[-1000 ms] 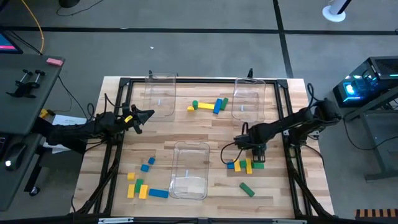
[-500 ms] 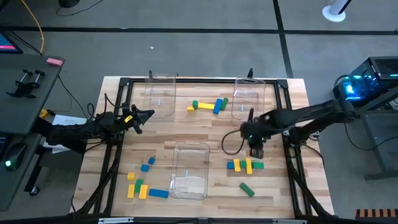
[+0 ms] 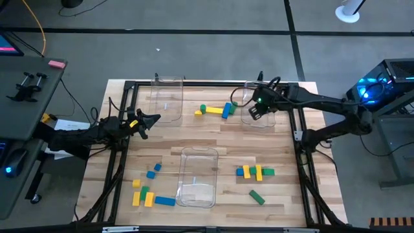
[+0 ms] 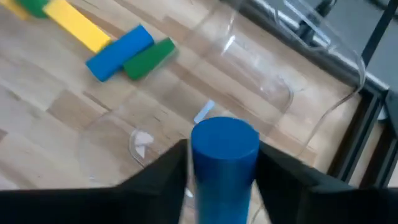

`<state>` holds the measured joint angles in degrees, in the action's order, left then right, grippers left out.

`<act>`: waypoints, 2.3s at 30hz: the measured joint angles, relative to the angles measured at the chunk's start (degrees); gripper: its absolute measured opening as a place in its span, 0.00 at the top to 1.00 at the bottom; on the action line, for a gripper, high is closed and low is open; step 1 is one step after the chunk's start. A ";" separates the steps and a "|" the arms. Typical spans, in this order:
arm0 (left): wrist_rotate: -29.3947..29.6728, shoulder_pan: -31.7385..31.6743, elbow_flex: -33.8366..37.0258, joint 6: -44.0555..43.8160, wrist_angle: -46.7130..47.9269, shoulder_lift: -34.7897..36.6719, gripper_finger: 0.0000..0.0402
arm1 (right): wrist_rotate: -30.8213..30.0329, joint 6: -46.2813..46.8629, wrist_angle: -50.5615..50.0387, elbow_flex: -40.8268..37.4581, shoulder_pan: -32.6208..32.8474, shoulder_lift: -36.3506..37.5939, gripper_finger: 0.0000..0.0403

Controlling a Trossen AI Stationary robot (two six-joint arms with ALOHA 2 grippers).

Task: Sort blocks
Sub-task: Put the blue block into the top right transparent bin

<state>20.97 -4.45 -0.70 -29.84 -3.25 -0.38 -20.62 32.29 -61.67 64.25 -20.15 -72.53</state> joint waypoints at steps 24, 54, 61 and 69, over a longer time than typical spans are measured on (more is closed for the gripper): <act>0.00 -0.01 -0.01 0.01 0.00 0.02 1.00 | 31.15 4.13 17.11 4.70 25.98 -4.67 0.18; 0.00 0.00 -0.01 -0.01 0.00 0.02 1.00 | 18.68 -14.29 18.11 4.59 42.45 -35.56 0.24; -0.02 -0.02 -0.01 0.00 0.00 0.02 1.00 | 18.68 -11.57 16.33 4.60 42.28 -36.22 0.52; -0.02 0.00 -0.01 0.01 0.00 0.02 1.00 | 12.70 -15.74 7.61 12.31 40.36 -32.57 0.68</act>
<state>20.96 -4.45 -0.71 -29.83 -3.25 -0.36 -7.92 16.55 -54.06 76.56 20.21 -105.11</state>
